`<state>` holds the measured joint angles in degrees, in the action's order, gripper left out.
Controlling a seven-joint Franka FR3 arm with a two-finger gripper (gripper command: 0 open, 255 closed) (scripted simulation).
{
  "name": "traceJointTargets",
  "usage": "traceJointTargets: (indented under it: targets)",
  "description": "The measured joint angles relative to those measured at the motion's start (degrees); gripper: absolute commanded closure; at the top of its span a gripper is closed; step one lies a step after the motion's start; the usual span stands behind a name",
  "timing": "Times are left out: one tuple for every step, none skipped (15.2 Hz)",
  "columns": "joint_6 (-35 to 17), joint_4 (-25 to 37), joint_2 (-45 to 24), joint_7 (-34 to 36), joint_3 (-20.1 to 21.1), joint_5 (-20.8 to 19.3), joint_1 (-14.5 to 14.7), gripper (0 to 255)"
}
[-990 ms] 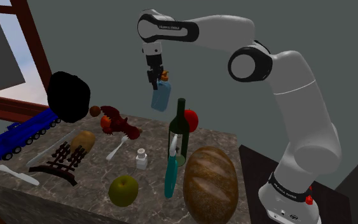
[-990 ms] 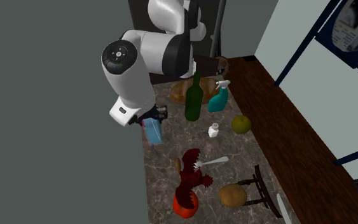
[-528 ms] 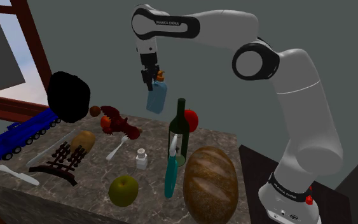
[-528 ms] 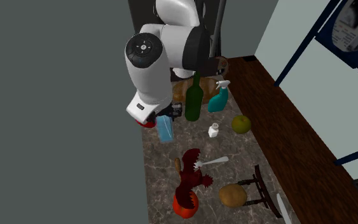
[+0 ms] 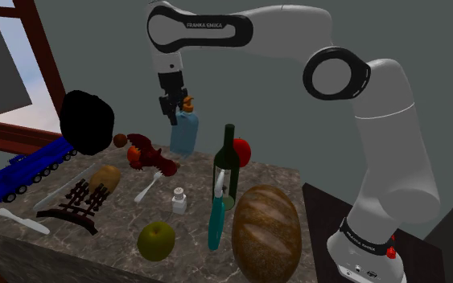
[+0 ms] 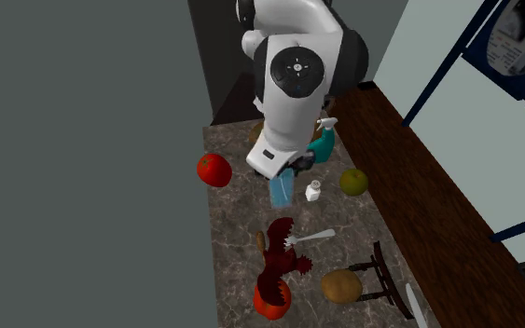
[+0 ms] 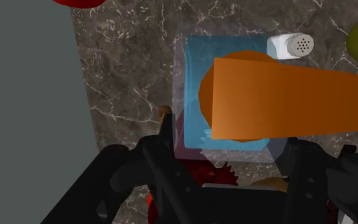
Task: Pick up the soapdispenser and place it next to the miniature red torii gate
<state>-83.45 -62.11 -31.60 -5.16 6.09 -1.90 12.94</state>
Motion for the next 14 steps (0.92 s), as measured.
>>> traceJointTargets:
  targets:
    - [-0.3,-0.7,0.5,1.0,0.3,0.1,0.7,255]
    - [0.3,0.8,-0.4,2.4,0.6,0.1,1.8,255]
    - [0.4,1.2,-0.8,3.5,0.9,0.1,2.7,255]
    - [0.0,0.4,-0.4,4.6,1.2,0.1,3.6,255]
    - [0.2,0.8,-0.6,5.8,1.5,0.2,4.5,255]
    - [1.0,2.5,-1.4,6.9,1.8,0.1,5.4,255]
    - [0.7,2.0,-1.2,8.1,2.1,0.2,6.3,255]
    - [0.7,2.5,-1.6,9.2,2.3,0.2,7.2,255]
    - [0.8,3.0,-2.0,10.3,2.6,0.1,8.1,255]
    - [1.6,4.7,-2.9,11.3,2.8,0.1,9.1,255]
    - [2.3,6.6,-4.0,12.5,3.1,0.0,10.1,255]
    - [3.1,9.1,-5.6,13.7,3.3,-0.1,11.3,255]
    - [3.7,10.9,-6.8,14.7,3.5,-0.2,12.3,255]
    - [3.8,11.7,-7.4,15.9,3.7,-0.2,13.4,255]
